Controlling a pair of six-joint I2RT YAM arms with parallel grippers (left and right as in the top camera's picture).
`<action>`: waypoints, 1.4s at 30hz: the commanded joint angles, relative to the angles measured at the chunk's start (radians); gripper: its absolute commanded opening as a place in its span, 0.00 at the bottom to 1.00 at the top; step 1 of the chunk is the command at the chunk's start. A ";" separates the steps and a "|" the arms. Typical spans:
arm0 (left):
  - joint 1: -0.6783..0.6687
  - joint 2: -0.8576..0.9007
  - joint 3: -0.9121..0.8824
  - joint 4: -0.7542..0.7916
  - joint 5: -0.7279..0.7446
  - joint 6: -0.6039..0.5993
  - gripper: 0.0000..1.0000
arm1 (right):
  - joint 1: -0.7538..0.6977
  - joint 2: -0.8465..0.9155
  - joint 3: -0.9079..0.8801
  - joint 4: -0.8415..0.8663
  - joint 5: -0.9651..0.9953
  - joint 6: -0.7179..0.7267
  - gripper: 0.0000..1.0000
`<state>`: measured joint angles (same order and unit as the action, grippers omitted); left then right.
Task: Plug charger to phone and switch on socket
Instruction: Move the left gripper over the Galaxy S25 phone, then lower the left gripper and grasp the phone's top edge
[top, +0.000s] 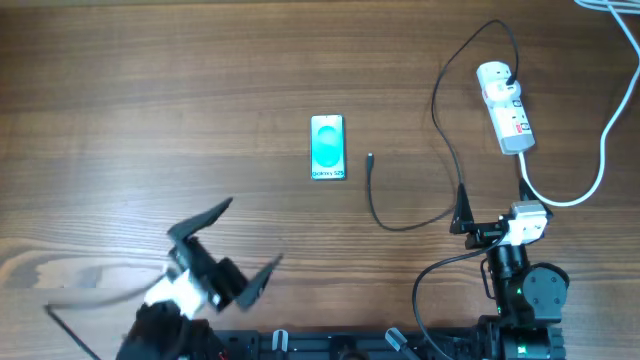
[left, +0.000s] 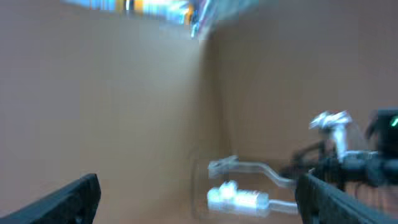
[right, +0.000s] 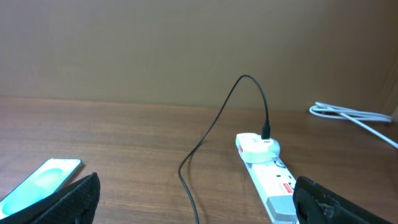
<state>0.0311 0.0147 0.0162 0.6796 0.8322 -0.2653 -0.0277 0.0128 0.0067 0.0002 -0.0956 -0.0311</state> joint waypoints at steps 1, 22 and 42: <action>0.006 0.015 0.215 -0.053 -0.106 -0.063 1.00 | 0.005 -0.003 -0.002 0.002 0.013 0.007 1.00; -0.486 1.572 1.746 -1.855 -0.751 -0.238 1.00 | 0.005 -0.003 -0.002 0.002 0.013 0.007 1.00; -0.505 2.159 1.744 -1.626 -0.803 -0.201 1.00 | 0.005 -0.003 -0.002 0.002 0.013 0.007 1.00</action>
<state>-0.5014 2.1326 1.7512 -0.9482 -0.0284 -0.5137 -0.0277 0.0135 0.0063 0.0002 -0.0925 -0.0311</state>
